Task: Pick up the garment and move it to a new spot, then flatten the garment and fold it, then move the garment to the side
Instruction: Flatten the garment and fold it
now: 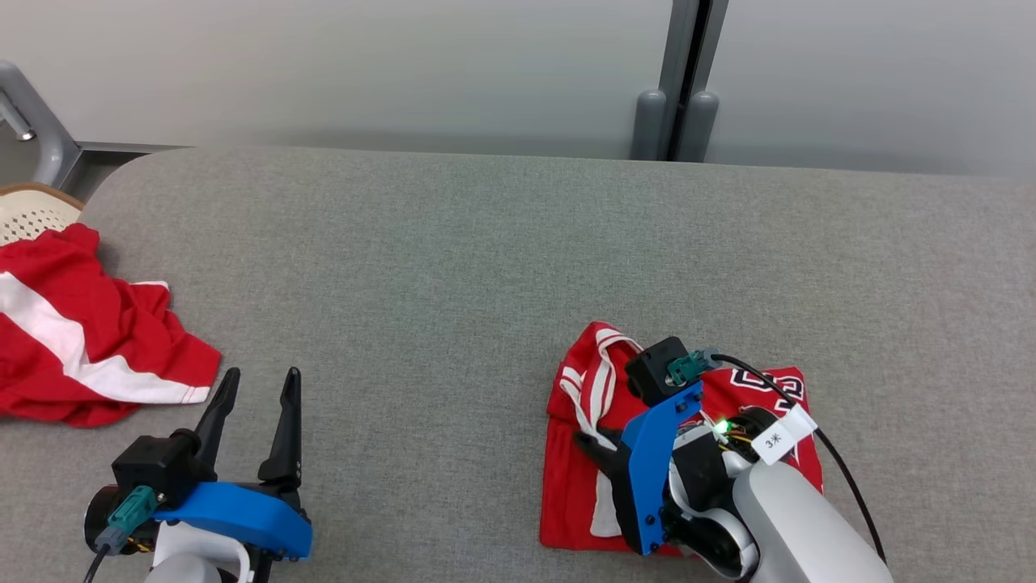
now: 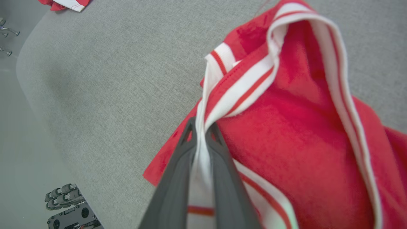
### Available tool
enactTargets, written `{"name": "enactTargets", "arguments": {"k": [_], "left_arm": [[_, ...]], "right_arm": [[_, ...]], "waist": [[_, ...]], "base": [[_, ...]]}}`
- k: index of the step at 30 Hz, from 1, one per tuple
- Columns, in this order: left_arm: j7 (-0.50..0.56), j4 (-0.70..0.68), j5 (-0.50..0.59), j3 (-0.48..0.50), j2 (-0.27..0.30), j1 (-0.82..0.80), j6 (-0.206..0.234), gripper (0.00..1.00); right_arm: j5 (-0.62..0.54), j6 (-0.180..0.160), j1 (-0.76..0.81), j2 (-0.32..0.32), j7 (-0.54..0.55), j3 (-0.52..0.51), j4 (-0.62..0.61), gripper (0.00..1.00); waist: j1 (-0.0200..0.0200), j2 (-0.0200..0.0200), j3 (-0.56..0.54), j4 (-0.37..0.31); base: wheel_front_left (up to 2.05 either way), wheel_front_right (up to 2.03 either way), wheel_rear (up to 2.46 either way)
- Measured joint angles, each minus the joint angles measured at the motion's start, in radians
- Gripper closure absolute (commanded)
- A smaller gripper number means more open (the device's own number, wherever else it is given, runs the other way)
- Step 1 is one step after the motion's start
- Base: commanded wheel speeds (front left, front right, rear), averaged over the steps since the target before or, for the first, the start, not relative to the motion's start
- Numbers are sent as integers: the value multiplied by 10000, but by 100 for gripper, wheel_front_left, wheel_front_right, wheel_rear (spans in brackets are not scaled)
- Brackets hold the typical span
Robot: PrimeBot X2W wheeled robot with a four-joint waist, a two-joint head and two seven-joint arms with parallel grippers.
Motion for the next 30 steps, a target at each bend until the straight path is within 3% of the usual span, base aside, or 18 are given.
{"name": "enactTargets", "arguments": {"k": [5,7,12,21,26,30], "left_arm": [[-10,19,-61,-19,-2,8,4,0],[-12,19,-73,-19,4,19,10,0],[-17,-67,-148,92,92,131,98,0],[-23,-359,-236,180,173,252,267,0],[-8,-405,-173,13,176,242,209,0],[-8,-437,-176,40,255,178,209,0]], "right_arm": [[863,0,-165,4,-495,330,222,0],[1413,0,-170,2,-802,523,-128,0],[1499,0,-234,21,-1691,297,-1429,0],[-897,0,1181,-84,-3124,-2303,-3191,0],[-2065,0,2722,-107,-3931,-3572,-3359,0],[-2357,0,3753,-10,-4420,-3791,-3030,0]], "waist": [[0,0,-71,74],[1,0,-102,72],[0,0,-171,-74],[0,0,-164,-387],[0,0,-169,-279],[0,0,-228,-219]], "base": [[0,0,0],[0,0,0],[0,0,0],[0,0,0],[0,0,0],[0,0,0]]}}
